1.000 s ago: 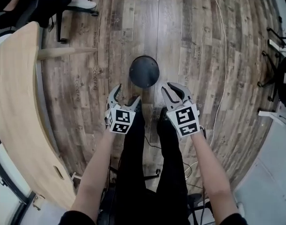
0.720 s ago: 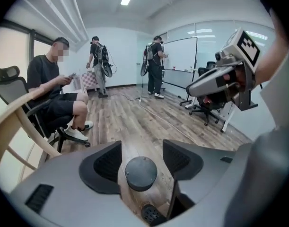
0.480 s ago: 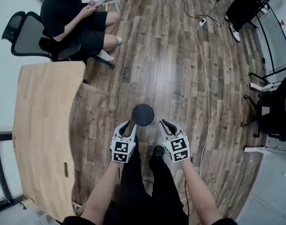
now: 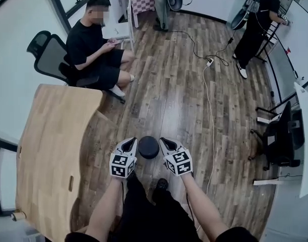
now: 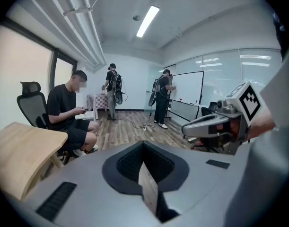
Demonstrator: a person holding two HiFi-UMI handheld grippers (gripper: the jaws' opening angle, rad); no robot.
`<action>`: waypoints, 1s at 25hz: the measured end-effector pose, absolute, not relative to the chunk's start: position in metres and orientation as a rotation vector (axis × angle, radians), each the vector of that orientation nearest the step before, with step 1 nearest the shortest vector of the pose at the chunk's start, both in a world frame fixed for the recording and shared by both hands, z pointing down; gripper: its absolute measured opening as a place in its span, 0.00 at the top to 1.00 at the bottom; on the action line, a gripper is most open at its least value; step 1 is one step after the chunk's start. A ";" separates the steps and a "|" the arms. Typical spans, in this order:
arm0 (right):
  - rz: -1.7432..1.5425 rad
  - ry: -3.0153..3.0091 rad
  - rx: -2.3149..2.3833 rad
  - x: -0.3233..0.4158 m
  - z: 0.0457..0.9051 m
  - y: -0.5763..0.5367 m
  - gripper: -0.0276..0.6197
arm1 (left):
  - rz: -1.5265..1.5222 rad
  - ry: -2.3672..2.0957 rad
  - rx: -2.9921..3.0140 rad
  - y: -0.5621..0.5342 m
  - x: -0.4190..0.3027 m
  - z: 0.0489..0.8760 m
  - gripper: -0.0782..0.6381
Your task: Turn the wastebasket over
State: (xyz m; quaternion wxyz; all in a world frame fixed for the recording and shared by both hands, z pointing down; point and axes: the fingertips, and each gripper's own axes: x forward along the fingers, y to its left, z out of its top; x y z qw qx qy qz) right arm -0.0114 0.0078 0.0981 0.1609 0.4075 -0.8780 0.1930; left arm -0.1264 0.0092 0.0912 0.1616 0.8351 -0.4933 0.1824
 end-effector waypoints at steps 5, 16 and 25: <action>0.514 -2.603 1.107 -0.021 0.046 -0.007 0.91 | 0.434 -1.374 2.431 0.008 -0.114 0.039 0.87; 0.394 -2.756 1.052 -0.028 -0.052 -0.009 0.91 | 0.220 -1.317 2.462 0.010 -0.105 -0.053 0.87; 0.388 -2.785 1.057 -0.020 -0.070 -0.001 0.91 | 0.150 -1.277 2.468 0.016 -0.102 -0.074 0.87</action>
